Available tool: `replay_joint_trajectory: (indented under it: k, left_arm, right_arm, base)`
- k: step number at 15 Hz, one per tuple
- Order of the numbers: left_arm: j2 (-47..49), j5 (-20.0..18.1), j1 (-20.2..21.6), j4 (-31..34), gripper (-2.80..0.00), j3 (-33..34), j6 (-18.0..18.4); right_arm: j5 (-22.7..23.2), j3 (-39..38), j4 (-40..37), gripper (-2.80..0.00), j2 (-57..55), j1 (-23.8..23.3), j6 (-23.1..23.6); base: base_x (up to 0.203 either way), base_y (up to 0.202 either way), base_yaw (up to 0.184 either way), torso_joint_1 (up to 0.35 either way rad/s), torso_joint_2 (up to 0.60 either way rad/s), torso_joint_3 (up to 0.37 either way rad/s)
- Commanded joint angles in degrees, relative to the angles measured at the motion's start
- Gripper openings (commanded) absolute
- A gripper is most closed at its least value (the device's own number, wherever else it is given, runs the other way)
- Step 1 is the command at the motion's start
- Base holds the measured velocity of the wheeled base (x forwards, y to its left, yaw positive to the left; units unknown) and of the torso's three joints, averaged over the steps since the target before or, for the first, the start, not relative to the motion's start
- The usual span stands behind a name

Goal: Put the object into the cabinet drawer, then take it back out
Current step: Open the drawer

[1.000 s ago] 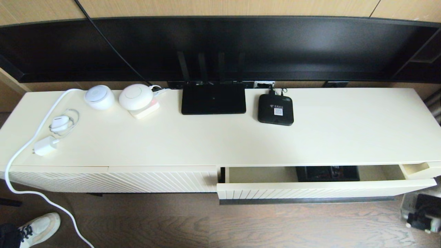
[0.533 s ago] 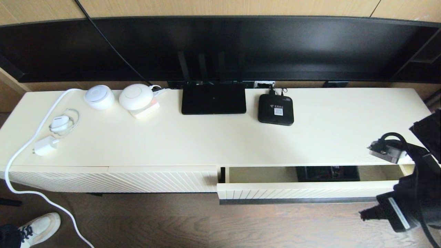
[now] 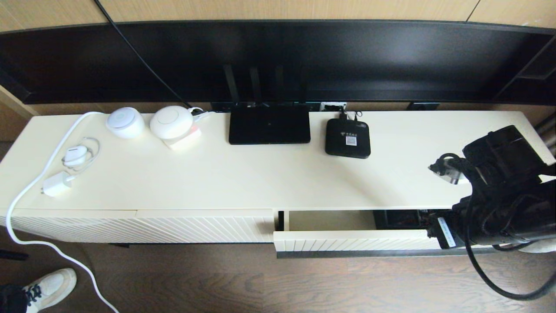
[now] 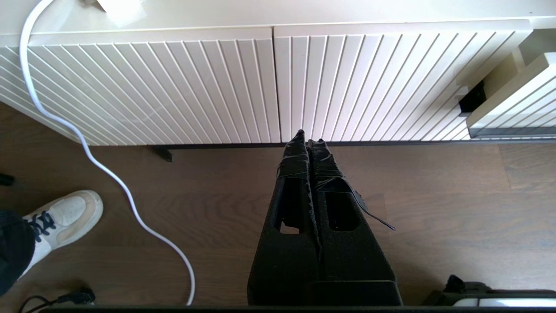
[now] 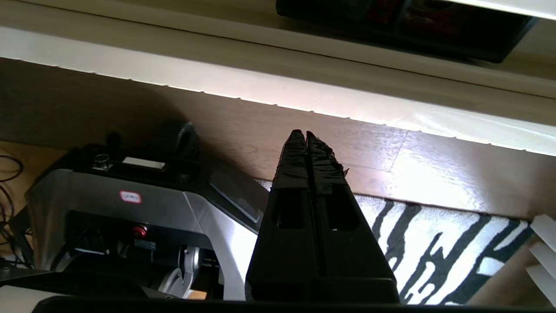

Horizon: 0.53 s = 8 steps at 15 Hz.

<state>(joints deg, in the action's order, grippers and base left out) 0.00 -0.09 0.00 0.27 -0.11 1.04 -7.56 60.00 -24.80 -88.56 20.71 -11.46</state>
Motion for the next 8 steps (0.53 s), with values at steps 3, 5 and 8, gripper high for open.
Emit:
replay_joint_trajectory:
  k: [3, 5, 8]
  left_arm:
    - [0.00, 0.00, 0.00, 0.00, -2.80, 0.02, 0.01]
    - [0.00, 0.00, 0.00, 0.00, -2.80, 0.00, 0.01]
    - [0.00, 0.00, 0.00, 0.00, -2.80, -0.05, 0.01]
  right_arm:
    - [-0.93, -0.32, 0.07, -2.80, -2.75, -0.41, -0.13]
    - [-1.65, -0.28, 3.06, -2.80, -3.45, -0.44, -0.32]
    - [-3.93, -0.06, 6.15, -2.80, -4.26, -0.75, -2.33]
  base:
    - [0.000, 0.000, 0.000, 0.000, 0.00, 0.000]
    - [0.000, 0.000, 0.000, 0.000, 0.00, 0.000]
    - [0.000, 0.000, 0.000, 0.000, 0.00, 0.000]
